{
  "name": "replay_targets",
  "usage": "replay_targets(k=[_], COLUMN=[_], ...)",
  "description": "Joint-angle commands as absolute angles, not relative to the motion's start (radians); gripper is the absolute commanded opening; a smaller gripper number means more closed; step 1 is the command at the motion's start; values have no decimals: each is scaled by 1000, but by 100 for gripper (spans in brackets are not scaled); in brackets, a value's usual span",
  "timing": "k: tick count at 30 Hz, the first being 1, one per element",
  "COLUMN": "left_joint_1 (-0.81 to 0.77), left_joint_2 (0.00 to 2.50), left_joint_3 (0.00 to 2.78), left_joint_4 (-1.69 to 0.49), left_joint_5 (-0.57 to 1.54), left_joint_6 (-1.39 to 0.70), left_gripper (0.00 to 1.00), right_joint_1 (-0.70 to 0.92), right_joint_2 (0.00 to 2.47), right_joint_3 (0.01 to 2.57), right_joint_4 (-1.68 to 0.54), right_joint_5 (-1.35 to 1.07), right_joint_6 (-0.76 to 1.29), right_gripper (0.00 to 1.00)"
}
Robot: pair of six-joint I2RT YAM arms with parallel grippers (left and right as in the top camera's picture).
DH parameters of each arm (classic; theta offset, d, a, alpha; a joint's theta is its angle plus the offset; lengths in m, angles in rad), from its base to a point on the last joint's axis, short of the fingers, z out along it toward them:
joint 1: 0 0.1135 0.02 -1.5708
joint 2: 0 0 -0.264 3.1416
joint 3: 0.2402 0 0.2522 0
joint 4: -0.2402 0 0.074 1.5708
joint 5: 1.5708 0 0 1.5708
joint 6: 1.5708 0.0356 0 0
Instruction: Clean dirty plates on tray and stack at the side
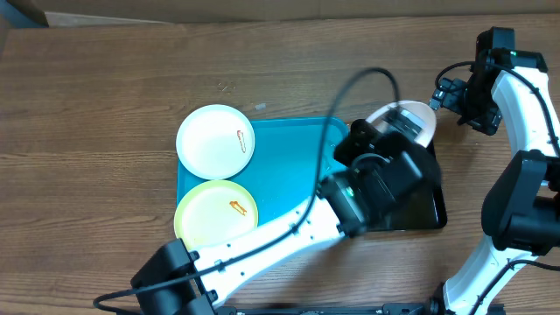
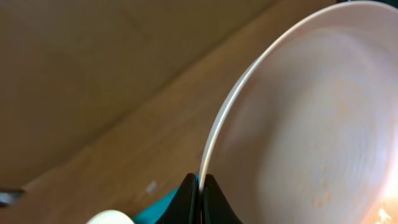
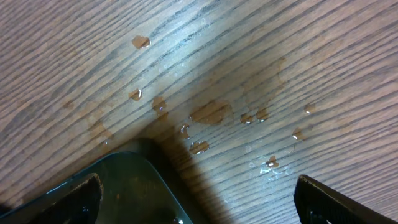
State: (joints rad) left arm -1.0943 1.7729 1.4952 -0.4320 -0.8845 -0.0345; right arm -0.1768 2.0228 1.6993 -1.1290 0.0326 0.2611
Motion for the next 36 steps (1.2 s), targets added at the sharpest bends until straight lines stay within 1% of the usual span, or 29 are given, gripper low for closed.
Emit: replay_targets(k=[1, 8, 11, 17, 20, 22, 24, 28, 31, 32, 36], left_joint_1=[-1143, -1213, -1231, -1213, -1198, -1184, -1168, -1111, -1018, -993, -784], left_joint_2=[1739, 1739, 1739, 1739, 1739, 1739, 1739, 1739, 1739, 1739, 1739], left_joint_3=[1522, 1522, 1522, 1522, 1522, 1522, 1522, 1522, 1522, 1522, 1522], left_joint_4=[-373, -234, -184, -164, -197, -270, -369, -568, -662, -675, -709], left_joint_5=[-1109, -1240, -1263, -1261, -1254, -1213, -1110, -823, -594, -536, -113], left_joint_6=[145, 332, 364, 337, 243, 143, 35, -233, -400, -425, -461], left_gripper=[4, 4, 4, 4, 4, 4, 4, 4, 4, 4, 4], right_joint_1=[-181, -181, -181, -181, -181, -181, -181, -181, -181, -181, -181], right_joint_2=[2000, 2000, 2000, 2000, 2000, 2000, 2000, 2000, 2000, 2000, 2000], right_joint_3=[1716, 1716, 1716, 1716, 1716, 1716, 1716, 1716, 1716, 1716, 1716], right_joint_4=[-1126, -1126, -1126, -1126, -1126, -1126, -1126, -1126, -1126, -1126, -1126], right_joint_5=[36, 36, 36, 36, 36, 36, 36, 36, 36, 36, 36], right_joint_6=[263, 263, 263, 263, 263, 263, 263, 263, 263, 263, 263], right_gripper=[100, 100, 100, 100, 100, 100, 100, 100, 100, 100, 100])
